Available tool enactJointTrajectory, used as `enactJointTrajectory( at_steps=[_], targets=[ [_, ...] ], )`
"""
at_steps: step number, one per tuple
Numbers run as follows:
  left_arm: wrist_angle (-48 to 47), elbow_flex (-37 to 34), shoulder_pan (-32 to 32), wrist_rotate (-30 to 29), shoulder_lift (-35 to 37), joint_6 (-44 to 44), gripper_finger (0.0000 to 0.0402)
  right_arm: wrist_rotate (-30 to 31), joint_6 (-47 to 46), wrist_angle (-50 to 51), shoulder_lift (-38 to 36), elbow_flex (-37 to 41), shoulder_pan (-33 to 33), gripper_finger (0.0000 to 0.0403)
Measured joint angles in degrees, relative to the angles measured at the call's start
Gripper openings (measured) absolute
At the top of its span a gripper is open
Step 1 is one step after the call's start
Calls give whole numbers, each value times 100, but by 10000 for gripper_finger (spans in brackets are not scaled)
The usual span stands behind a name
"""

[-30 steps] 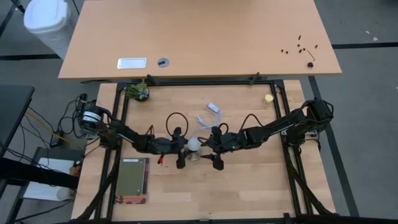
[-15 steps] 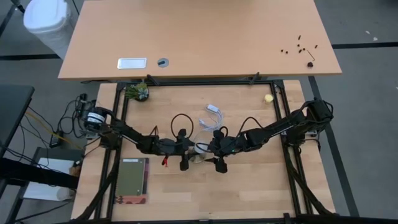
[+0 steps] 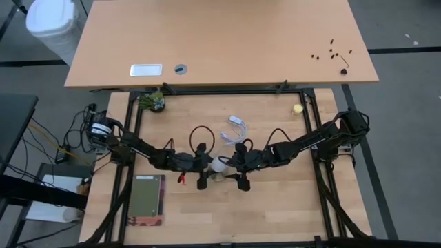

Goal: Screw lightbulb
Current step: Insert the lightbulb into the lamp

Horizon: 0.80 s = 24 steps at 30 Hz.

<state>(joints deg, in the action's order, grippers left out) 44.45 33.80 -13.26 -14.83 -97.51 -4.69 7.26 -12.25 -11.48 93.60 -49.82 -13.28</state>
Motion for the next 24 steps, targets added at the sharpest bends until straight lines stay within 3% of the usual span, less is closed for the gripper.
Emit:
enactJointTrajectory(
  at_steps=[4, 13, 24],
  targets=[
    [-147, 4, 0, 88, 9, -34, 200, 12, 2, -1, 0, 0, 27, 263],
    [-312, 133, 0, 148, 9, -24, 267, 16, 1, -46, 0, 0, 35, 263],
    [-1947, 1062, 157, 168, 9, 302, 267, 16, 0, 49, -120, 7, 79, 263]
  ],
)
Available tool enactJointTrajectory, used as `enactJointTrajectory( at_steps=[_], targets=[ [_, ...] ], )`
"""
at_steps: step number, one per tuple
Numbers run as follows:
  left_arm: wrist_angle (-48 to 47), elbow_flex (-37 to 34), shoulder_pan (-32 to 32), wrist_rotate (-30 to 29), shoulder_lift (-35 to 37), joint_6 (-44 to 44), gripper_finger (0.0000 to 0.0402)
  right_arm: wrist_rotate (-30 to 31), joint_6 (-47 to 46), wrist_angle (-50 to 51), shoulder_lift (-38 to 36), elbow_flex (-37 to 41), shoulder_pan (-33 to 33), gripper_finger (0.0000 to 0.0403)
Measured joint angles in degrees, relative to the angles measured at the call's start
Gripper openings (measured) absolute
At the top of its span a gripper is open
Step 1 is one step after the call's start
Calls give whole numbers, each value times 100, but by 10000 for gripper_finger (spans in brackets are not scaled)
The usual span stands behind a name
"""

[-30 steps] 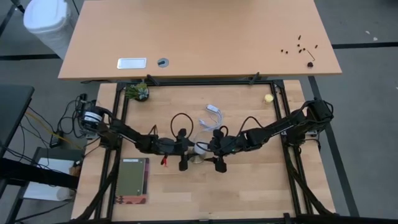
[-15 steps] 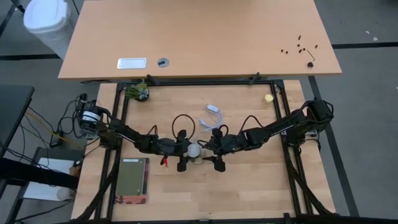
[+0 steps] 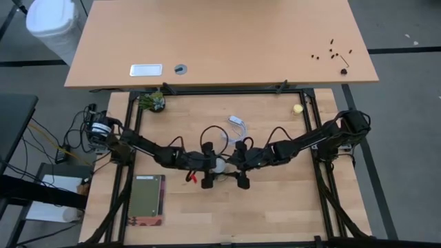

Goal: Screw lightbulb
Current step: Insert the lightbulb into the lamp

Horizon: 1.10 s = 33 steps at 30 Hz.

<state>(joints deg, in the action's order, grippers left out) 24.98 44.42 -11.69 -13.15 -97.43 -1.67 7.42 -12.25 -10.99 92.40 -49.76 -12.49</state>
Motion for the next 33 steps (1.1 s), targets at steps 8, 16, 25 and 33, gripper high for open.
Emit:
enactJointTrajectory(
  at_steps=[8, 16, 25, 33],
  targets=[
    [-241, 101, 118, 209, 0, -137, 267, 44, 31, 330, -323, -2, 26, 263],
    [-456, 98, 116, 142, 245, -175, 266, 46, 38, 377, -284, 2, 26, 263],
    [-1072, 101, 70, 123, 685, -170, 267, 48, 28, 373, -284, 0, 26, 263],
    [-1007, 96, 33, 125, 656, -182, 266, 50, 24, 337, -284, 0, 26, 263]
  ],
)
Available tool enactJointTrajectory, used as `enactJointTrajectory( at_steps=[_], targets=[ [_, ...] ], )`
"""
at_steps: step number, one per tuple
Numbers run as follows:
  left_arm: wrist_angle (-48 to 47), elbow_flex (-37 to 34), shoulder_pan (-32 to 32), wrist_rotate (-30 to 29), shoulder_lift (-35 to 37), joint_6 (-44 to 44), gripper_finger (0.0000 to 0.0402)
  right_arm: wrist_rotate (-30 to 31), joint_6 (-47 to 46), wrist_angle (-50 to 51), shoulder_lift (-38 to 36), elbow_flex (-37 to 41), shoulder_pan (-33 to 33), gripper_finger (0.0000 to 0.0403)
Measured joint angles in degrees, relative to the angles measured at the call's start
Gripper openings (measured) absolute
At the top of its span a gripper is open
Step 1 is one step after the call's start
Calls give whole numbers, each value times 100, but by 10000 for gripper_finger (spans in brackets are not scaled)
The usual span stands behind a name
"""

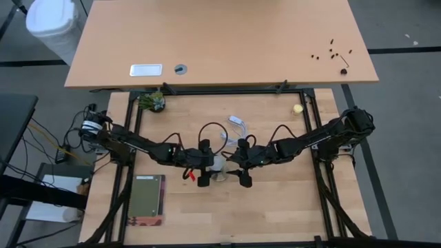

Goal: Screw lightbulb
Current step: Insert the lightbulb into the lamp

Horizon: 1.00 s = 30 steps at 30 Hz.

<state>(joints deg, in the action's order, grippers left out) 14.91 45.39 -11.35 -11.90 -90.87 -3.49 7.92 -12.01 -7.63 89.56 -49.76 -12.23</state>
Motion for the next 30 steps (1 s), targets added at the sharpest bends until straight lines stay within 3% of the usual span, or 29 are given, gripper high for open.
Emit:
enactJointTrajectory(
  at_steps=[30],
  targets=[
    [-138, 14, -2, -46, -110, -120, 275, 2, -43, -3, 4, -2, -2, 251]
  ],
)
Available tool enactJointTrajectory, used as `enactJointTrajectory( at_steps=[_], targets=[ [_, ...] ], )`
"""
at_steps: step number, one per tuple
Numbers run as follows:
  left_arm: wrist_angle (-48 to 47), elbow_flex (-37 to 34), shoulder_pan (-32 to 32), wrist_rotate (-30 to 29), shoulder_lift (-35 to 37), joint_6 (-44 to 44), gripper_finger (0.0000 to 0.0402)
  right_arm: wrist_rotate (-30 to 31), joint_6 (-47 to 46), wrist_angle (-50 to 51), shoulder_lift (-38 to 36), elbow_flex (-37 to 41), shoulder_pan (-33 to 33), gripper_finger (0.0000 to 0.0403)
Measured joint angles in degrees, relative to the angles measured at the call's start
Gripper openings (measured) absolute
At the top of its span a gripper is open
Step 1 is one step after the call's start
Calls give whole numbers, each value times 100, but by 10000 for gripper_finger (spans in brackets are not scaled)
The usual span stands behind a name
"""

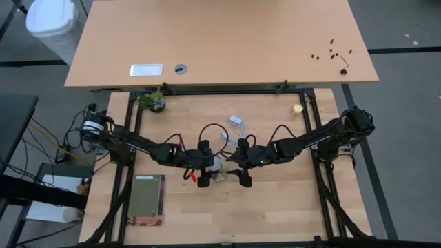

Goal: Screw lightbulb
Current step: Insert the lightbulb into the lamp

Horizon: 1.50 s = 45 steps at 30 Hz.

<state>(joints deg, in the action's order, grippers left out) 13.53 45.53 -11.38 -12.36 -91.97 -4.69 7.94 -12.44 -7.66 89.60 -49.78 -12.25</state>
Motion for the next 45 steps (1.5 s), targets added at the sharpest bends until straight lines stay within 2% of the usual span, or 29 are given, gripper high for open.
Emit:
enactJointTrajectory(
  at_steps=[7, 12, 16, 24, 28, 38, 40, 45],
  targets=[
    [-809, 492, 2, 2, 13, 304, 333, 0, 47, 176, -52, -2, 7, 252],
    [-879, 656, 46, -22, 16, 439, 366, 0, 51, 179, -160, -4, 11, 254],
    [-973, 796, 50, -26, 16, 494, 369, 0, 47, 185, -166, -4, 11, 254],
    [-2503, 1390, 50, -16, 16, 831, 368, 0, 43, 211, -166, -4, -4, 254],
    [-3109, 1698, 50, 212, 20, 1028, 367, 0, 40, 216, -166, -4, -4, 254],
    [-3492, 1844, 94, 601, 20, 1321, 367, 0, -20, 336, -149, 60, -36, 254],
    [-3492, 1844, 98, 597, 20, 1361, 367, -1, -5, -57, -148, 331, -50, 254],
    [-3508, 1844, 94, 597, 20, 1529, 367, 168, -150, -1903, -89, 1371, -52, 256]
  ],
)
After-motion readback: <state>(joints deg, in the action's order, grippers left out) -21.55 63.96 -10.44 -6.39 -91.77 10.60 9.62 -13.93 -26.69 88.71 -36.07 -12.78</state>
